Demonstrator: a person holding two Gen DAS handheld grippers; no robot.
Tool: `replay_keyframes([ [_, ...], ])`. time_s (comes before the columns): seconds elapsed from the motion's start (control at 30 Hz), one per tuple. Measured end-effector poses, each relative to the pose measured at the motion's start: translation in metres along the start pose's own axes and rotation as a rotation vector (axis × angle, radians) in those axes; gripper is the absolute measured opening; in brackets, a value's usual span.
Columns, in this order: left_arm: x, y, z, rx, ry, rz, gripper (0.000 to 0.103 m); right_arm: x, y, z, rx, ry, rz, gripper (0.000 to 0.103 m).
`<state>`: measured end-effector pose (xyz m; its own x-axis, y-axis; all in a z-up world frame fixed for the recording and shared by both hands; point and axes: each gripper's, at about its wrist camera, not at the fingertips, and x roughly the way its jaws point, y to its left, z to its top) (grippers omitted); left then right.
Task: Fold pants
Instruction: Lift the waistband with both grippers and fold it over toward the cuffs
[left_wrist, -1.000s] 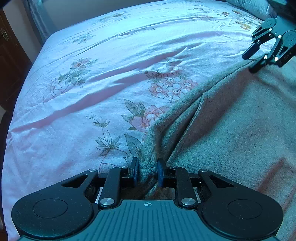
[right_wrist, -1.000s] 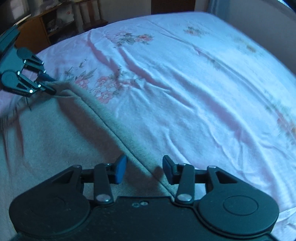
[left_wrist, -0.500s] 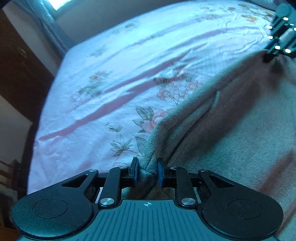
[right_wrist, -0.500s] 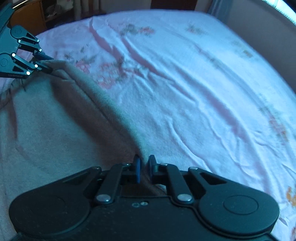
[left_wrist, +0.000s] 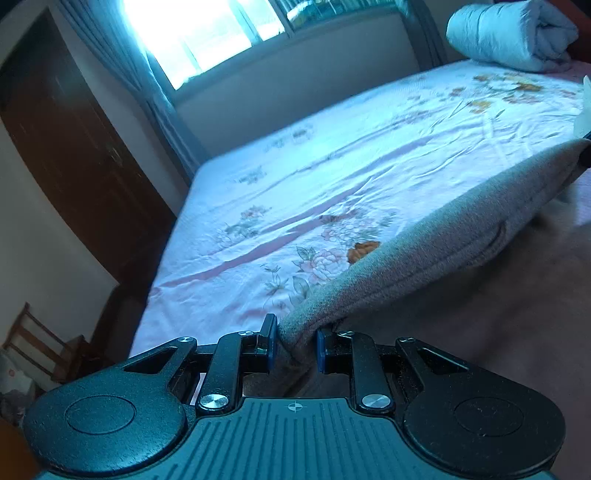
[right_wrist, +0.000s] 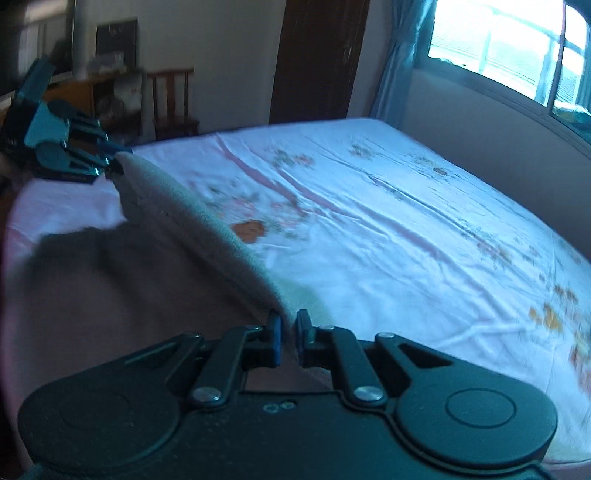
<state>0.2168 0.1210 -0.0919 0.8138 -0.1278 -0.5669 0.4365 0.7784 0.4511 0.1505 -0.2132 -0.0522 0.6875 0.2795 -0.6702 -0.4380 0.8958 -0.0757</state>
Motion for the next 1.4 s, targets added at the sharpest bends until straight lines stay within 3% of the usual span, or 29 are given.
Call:
replay_keyframes([
  [0.17,-0.055,-0.023,-0.045,0.010,0.011,0.029,0.021,-0.049,0.052,-0.028,0.008,-0.039,0.009,0.000],
  [0.27,-0.074,-0.036,-0.078,-0.020,0.054,0.029,0.021,-0.061,0.083,-0.049,0.013,-0.018,0.041,0.000],
  [0.4,-0.075,-0.060,-0.109,-0.030,0.111,0.023,0.021,-0.056,0.117,-0.083,-0.013,0.061,0.062,0.000],
  [0.5,-0.068,-0.074,-0.120,-0.053,0.150,0.043,0.021,-0.042,0.128,-0.100,-0.026,0.100,0.031,0.000],
  [0.6,-0.070,-0.072,-0.120,-0.121,0.164,0.049,0.024,-0.027,0.136,-0.105,-0.016,0.131,0.008,0.009],
  [0.77,-0.093,-0.042,-0.124,-0.368,0.200,-0.013,0.033,-0.034,0.149,-0.109,0.018,0.128,-0.004,0.029],
  [0.83,-0.099,-0.028,-0.133,-0.511,0.222,-0.059,0.034,-0.041,0.147,-0.108,0.048,0.112,-0.004,0.051],
  [0.87,-0.100,-0.024,-0.137,-0.574,0.235,-0.074,0.034,-0.044,0.146,-0.107,0.070,0.099,-0.004,0.054],
  [1.03,-0.100,-0.006,-0.162,-0.922,0.255,-0.160,0.034,-0.053,0.132,-0.114,0.259,0.088,0.020,0.054],
  [1.17,-0.092,-0.009,-0.165,-1.042,0.240,-0.199,0.034,-0.057,0.109,-0.124,0.480,0.118,0.062,0.056],
  [1.27,-0.093,-0.002,-0.172,-1.213,0.189,-0.240,0.035,-0.059,0.095,-0.133,0.619,0.152,0.082,0.057],
  [1.3,-0.094,0.000,-0.175,-1.249,0.177,-0.238,0.035,-0.060,0.092,-0.135,0.640,0.157,0.080,0.057],
  [1.4,-0.088,-0.002,-0.173,-1.233,0.189,-0.239,0.035,-0.062,0.089,-0.142,0.690,0.151,0.077,0.059],
])
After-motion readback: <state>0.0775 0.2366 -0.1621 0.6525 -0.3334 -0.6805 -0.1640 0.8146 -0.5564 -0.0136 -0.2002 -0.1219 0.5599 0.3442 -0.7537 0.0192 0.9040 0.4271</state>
